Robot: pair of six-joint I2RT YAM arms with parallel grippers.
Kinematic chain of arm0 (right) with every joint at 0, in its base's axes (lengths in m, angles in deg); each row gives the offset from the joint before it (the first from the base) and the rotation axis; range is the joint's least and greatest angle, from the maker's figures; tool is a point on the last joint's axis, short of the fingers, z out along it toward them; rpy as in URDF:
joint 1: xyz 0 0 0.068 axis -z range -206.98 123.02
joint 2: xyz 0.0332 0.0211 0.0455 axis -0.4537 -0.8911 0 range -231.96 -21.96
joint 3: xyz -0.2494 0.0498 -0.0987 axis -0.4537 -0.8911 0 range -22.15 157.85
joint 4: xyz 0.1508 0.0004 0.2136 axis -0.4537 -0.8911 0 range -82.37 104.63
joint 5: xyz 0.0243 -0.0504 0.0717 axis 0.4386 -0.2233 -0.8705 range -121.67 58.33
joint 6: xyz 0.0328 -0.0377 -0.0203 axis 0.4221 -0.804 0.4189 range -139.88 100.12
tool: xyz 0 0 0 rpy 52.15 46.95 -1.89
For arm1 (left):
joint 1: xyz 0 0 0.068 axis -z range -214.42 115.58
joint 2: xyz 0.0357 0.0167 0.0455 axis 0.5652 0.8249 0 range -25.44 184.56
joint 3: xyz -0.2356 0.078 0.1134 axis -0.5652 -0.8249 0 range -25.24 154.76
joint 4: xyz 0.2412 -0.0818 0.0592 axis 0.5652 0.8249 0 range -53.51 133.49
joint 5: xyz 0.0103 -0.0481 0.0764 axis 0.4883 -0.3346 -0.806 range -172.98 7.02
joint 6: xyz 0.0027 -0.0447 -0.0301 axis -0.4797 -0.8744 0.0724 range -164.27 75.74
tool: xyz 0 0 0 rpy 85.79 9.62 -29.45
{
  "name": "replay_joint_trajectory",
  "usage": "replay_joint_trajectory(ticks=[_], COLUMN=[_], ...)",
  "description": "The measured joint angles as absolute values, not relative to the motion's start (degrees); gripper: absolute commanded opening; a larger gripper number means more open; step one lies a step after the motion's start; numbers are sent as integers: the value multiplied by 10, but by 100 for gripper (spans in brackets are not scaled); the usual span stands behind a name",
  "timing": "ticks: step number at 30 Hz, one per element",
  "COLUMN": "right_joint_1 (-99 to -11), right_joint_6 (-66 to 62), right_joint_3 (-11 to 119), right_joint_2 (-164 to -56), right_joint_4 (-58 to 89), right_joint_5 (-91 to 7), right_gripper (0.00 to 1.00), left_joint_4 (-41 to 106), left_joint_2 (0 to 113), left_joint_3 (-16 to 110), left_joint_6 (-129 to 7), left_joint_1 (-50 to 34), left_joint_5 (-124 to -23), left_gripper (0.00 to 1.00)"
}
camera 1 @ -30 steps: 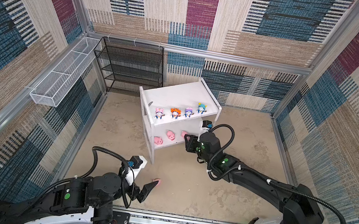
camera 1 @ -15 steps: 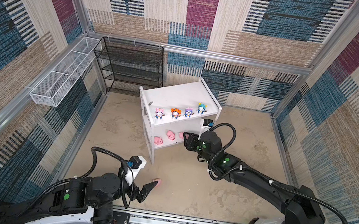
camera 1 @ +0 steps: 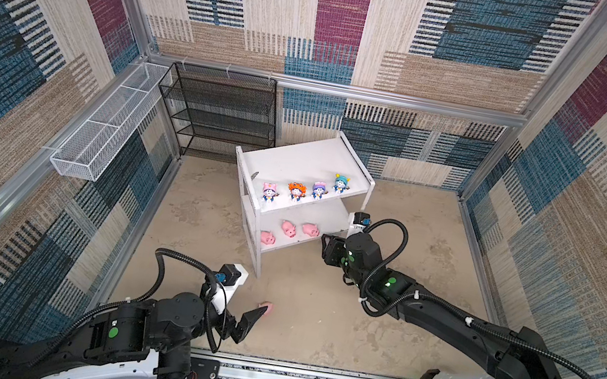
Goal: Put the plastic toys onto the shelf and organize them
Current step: 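Carry the pink pig with the right gripper onto the cart's lower shelf, then open the right gripper to release the pig beside the others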
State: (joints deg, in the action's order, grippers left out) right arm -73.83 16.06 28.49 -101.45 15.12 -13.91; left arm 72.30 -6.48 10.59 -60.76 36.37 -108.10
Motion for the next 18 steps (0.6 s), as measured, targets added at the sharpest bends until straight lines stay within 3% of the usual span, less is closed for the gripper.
replay_joint_trajectory(ticks=[18], right_joint_1=[-738], right_joint_6=[123], right_joint_3=[325], right_joint_2=[-1069], right_joint_4=[156], right_joint_5=[-163], right_gripper=[50], left_joint_4=[723], left_joint_2=[-67], left_joint_3=[106], left_joint_6=[-608], left_joint_1=[364], left_joint_5=[-1081], left_gripper=[100])
